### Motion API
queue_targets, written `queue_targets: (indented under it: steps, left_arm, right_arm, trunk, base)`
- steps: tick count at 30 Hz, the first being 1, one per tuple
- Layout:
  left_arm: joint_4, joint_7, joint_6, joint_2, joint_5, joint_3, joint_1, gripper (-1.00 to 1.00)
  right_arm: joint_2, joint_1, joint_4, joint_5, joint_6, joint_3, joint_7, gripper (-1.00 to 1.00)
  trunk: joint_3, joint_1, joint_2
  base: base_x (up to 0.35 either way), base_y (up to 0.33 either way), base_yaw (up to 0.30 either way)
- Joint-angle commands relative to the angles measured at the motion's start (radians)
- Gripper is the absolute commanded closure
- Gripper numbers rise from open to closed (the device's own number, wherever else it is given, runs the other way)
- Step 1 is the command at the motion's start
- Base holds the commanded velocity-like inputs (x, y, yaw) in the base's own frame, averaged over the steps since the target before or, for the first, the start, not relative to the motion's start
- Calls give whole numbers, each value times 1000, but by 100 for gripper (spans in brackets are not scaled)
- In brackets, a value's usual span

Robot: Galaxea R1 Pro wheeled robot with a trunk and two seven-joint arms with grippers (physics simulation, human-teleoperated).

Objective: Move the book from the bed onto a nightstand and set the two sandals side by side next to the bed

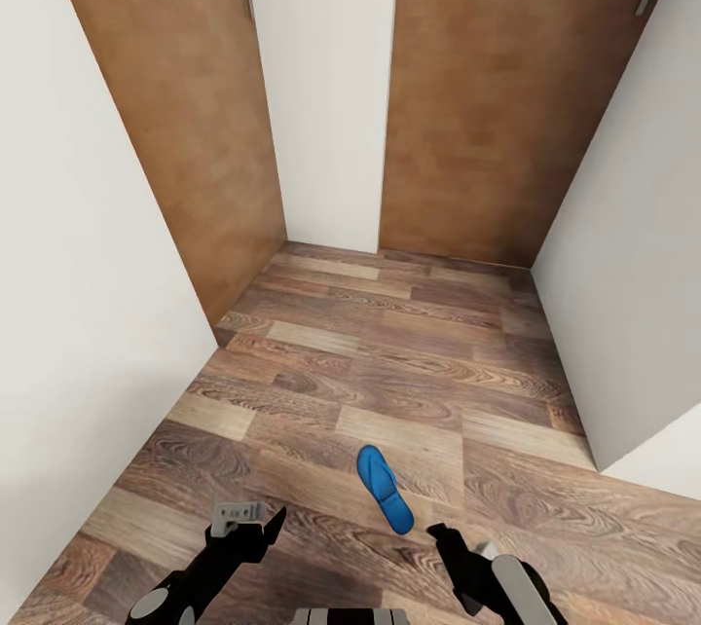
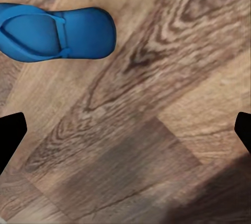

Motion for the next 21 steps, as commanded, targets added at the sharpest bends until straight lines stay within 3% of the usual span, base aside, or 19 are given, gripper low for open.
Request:
queue_targets:
  steps: [1, 10, 21]
  left_arm:
    - [-1, -7, 10, -1, 10, 3, 0, -100]
    - [-1, -6, 9, -1, 10, 3, 0, -100]
    - [-1, -6, 8, -1, 10, 3, 0, -100]
  right_arm:
    - [1, 0, -2, -8, 4, -1, -8, -100]
    - [1, 0, -2, -8, -1, 39, -8, -100]
    - [2, 0, -2, -8, -2, 48, -8, -100]
  trunk:
    - [-1, 0, 0]
    - [-1, 0, 0]
    - [-1, 0, 0]
  base:
    - [0, 0, 0]
    - [9, 0, 0]
    - [159, 0, 0]
